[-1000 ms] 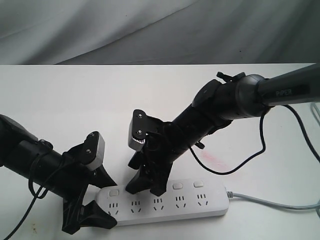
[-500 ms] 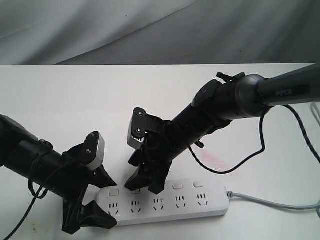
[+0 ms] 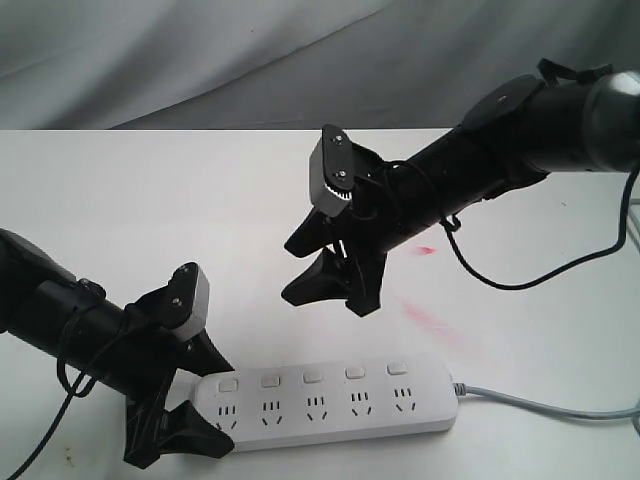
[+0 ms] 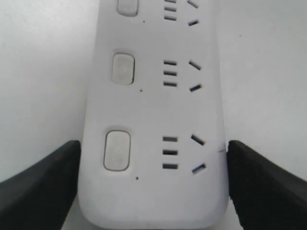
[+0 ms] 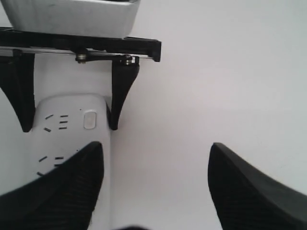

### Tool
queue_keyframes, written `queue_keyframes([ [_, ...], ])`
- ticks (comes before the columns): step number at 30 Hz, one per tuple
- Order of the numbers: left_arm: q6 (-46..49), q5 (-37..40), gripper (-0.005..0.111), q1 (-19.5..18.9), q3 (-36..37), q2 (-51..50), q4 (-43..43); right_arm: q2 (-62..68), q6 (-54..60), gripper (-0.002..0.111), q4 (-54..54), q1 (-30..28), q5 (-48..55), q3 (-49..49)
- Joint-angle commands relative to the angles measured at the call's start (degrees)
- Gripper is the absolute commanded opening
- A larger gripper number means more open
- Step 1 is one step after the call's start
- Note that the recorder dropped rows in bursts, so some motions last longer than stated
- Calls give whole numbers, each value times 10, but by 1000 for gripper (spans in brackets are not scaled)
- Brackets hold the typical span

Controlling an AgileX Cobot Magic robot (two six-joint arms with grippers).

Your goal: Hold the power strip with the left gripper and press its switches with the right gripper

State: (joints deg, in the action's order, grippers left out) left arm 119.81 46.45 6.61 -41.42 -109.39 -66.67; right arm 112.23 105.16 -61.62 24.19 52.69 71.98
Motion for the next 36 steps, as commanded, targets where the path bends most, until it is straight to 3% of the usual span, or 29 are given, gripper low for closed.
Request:
queue_keyframes([
  [1, 2, -2, 31, 3, -1, -3, 0, -4, 6, 59, -2, -2, -5, -22],
  [7, 2, -2, 31, 3, -1, -3, 0, 8, 30, 59, -14, -2, -36, -62],
  [36, 2, -2, 31, 3, -1, -3, 0, 70, 40, 59, -9, -2, -30, -62],
])
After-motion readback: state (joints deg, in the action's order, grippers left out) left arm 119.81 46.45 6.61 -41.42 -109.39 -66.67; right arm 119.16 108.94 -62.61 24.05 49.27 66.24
